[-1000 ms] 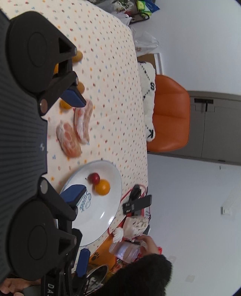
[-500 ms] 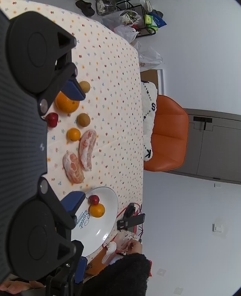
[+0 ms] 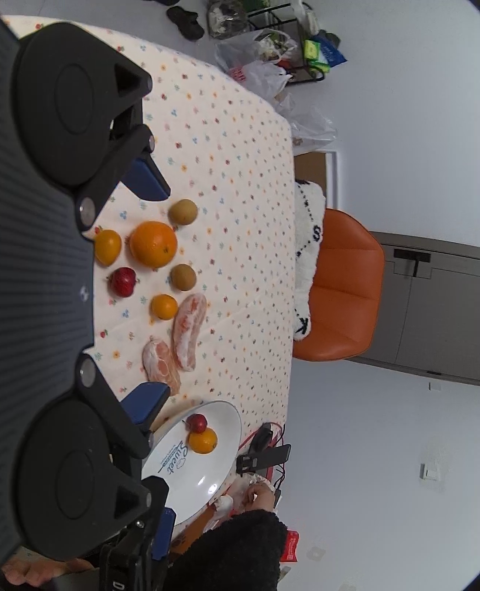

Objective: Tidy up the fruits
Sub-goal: 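Withdraw both open tools from the plate back toward the fruit, then close the left tool on the small yellow citrus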

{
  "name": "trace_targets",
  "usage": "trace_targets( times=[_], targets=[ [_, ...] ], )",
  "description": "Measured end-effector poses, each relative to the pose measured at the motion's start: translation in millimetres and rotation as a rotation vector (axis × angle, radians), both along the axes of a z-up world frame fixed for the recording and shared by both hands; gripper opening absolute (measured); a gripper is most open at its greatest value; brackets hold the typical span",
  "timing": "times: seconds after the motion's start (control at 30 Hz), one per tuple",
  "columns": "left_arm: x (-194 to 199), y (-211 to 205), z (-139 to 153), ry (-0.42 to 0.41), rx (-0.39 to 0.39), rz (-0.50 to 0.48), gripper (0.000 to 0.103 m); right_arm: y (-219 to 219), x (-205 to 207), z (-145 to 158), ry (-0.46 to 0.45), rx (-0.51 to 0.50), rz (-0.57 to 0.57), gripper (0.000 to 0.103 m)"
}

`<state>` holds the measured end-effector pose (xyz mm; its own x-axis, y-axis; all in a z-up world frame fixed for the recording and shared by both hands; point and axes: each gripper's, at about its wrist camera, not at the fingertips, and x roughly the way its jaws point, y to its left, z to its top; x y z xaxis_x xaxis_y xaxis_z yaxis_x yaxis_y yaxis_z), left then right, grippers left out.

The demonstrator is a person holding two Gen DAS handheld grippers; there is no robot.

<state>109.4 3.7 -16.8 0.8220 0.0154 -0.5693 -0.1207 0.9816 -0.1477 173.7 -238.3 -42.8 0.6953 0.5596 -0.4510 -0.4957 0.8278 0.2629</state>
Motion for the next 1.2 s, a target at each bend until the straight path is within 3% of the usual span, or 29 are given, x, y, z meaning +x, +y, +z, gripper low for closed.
trace_targets(
  times=[0.2, 0.47, 0.63, 0.93, 1.03, 1.2],
  targets=[
    [-4, 6, -12, 0.022, 0.017, 0.001, 0.103, 14, -2, -3, 0.000, -0.034, 0.028, 0.102],
    [-9, 11, -27, 0.022, 0.007, -0.020, 0.100, 33, -2, -5, 0.001, -0.076, 0.075, 0.093],
    [-5, 17, -36, 0.033, -0.005, -0.028, 0.083, 46, 1, -10, 0.022, -0.100, 0.086, 0.085],
    [3, 31, -53, 0.067, -0.037, -0.028, 0.049, 66, 11, -21, 0.053, -0.146, 0.067, 0.082],
    [6, 37, -59, 0.090, -0.062, -0.033, 0.027, 71, 16, -25, 0.071, -0.155, 0.044, 0.080],
    [5, 41, -59, 0.075, -0.058, -0.051, 0.025, 81, 22, -31, 0.072, -0.174, 0.015, 0.079]
  ],
)
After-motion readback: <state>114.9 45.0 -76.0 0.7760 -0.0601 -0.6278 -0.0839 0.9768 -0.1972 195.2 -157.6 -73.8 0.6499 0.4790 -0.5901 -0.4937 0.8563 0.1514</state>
